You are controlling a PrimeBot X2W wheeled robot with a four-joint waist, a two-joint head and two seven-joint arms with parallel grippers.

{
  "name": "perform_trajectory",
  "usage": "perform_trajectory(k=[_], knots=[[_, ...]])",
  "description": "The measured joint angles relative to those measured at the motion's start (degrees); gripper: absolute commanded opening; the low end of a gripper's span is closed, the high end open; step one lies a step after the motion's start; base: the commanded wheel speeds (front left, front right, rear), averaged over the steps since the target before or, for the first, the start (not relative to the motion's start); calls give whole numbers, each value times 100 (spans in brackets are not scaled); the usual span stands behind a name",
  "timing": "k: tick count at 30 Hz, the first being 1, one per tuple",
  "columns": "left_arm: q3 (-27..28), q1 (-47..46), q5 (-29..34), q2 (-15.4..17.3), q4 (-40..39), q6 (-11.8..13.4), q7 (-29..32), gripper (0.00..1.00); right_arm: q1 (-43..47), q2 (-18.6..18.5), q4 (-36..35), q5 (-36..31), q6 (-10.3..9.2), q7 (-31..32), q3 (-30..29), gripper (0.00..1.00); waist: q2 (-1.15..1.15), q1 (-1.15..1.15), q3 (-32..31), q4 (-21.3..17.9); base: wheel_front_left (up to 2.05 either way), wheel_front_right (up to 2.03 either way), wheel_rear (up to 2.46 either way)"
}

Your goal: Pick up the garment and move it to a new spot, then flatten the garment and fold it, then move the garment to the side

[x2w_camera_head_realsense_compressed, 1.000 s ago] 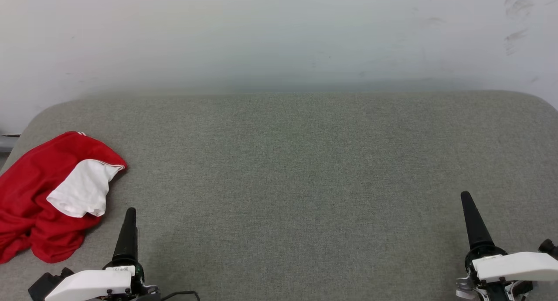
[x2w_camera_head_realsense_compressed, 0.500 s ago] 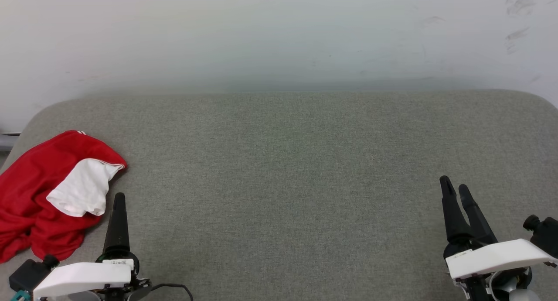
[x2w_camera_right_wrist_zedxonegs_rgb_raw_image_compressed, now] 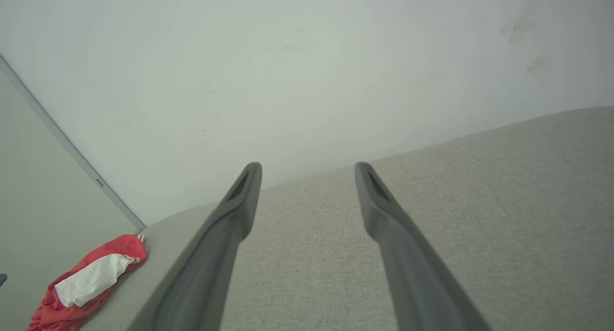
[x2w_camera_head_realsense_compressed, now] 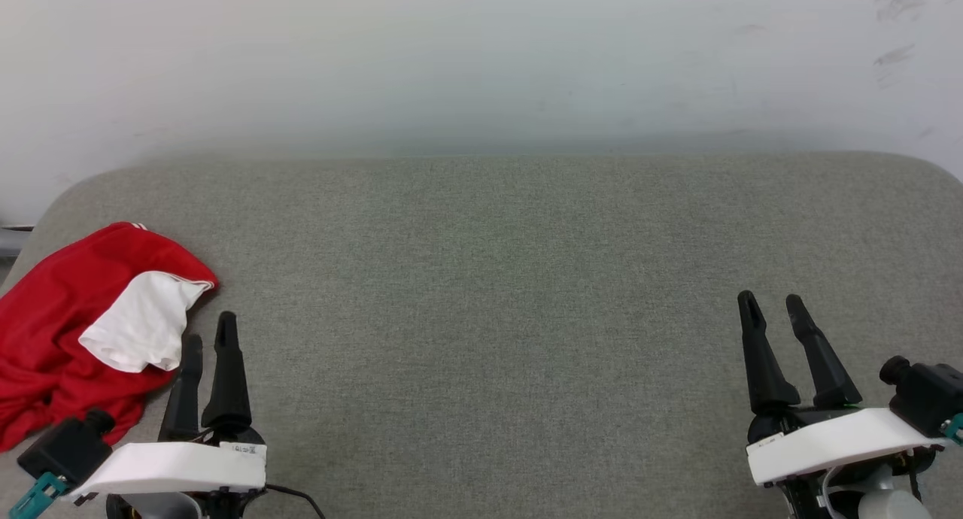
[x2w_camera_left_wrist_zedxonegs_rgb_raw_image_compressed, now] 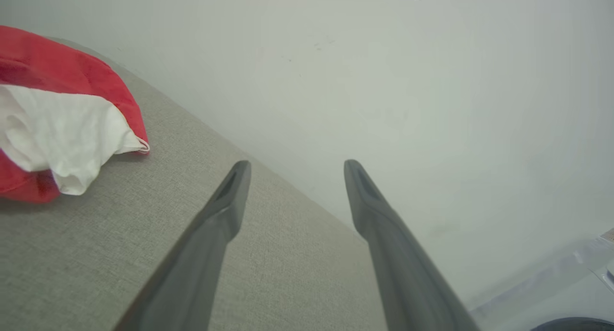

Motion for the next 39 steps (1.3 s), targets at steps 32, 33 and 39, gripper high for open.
perform_trajectory(k=[32, 33, 39], knots=[[-1127, 164, 3085, 71, -118, 371, -464, 100, 91, -1, -29, -2229, 0, -459, -44, 100, 0, 0, 106, -54, 0, 0, 0], [-1159, 164, 3137, 85, -118, 386, -474, 100, 91, -1, -30, -2286, 0, -463, -43, 100, 0, 0, 111, -54, 0, 0, 0], [-1394, 164, 3527, 190, -115, 555, -554, 100, 91, -1, -105, -2602, 0, -553, 10, 100, 0, 0, 131, -57, 0, 0, 0]])
